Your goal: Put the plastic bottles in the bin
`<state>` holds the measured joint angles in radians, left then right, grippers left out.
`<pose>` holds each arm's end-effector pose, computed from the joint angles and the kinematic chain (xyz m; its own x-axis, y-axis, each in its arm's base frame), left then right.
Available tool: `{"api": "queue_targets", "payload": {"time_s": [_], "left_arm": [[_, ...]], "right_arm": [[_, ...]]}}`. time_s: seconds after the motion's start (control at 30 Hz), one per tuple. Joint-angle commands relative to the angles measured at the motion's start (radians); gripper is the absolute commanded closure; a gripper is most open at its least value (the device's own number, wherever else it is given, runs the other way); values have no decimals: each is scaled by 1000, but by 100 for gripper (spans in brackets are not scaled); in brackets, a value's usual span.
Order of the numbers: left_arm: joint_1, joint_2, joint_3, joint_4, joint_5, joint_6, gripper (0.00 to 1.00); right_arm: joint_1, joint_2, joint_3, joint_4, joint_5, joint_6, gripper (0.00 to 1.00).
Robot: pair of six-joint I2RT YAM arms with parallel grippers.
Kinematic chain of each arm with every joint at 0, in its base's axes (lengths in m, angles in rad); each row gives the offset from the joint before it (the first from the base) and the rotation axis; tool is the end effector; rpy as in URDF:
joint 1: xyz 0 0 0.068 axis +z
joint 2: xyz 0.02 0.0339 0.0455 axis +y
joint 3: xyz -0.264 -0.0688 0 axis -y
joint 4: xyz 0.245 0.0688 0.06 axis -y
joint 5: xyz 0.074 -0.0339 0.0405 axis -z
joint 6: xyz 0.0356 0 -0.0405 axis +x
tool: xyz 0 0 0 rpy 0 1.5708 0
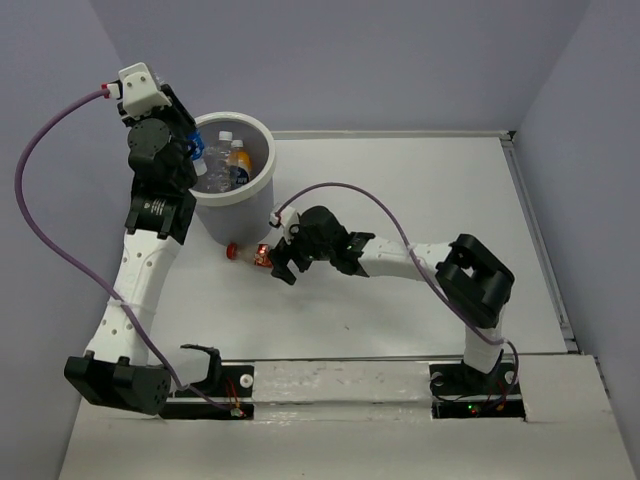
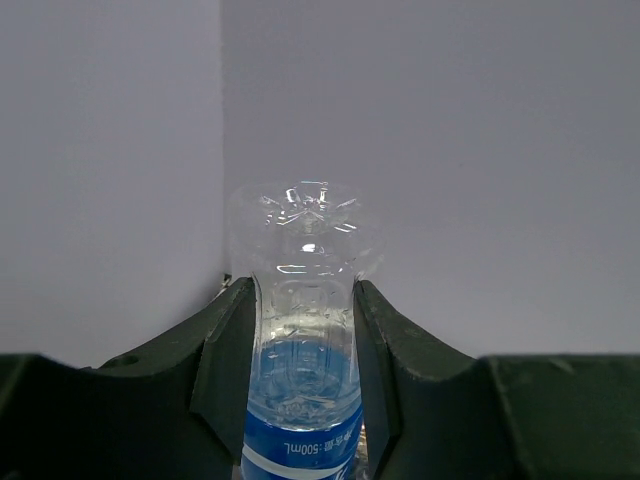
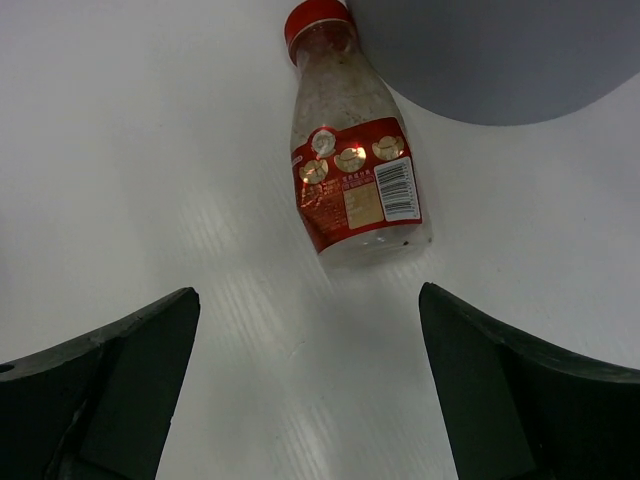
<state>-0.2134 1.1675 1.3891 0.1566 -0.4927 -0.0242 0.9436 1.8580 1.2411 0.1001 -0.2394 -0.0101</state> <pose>0.2383 -0.0344 0.5076 0.3666 -0.1013 -0.9248 -0.2342 0.9520 -0.1971 0.2418 0.3480 0.2202 -0.2808 -0.4041 -0.8705 -0.9105 0.3992 0.1084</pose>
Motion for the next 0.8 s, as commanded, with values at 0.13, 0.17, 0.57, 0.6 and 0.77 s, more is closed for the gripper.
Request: {"api": "queue_targets", "payload": {"time_s": [0.13, 0.17, 0.57, 0.6, 0.77], "left_arm": [[71, 49, 42, 190, -7, -2, 75], [71, 55, 39, 202, -4, 1, 75], [88, 119, -111, 333, 106, 36, 74], [88, 123, -119, 337, 111, 41, 74], [88, 120, -197, 377, 100, 67, 71]], "right_arm": [[6, 108, 92, 182, 28, -74, 2], [6, 119, 98, 188, 28, -74, 2], [15, 274, 176, 200, 49, -109, 1], [24, 280, 178, 201, 63, -114, 1], [33, 290, 166, 239, 103, -113, 7]]}}
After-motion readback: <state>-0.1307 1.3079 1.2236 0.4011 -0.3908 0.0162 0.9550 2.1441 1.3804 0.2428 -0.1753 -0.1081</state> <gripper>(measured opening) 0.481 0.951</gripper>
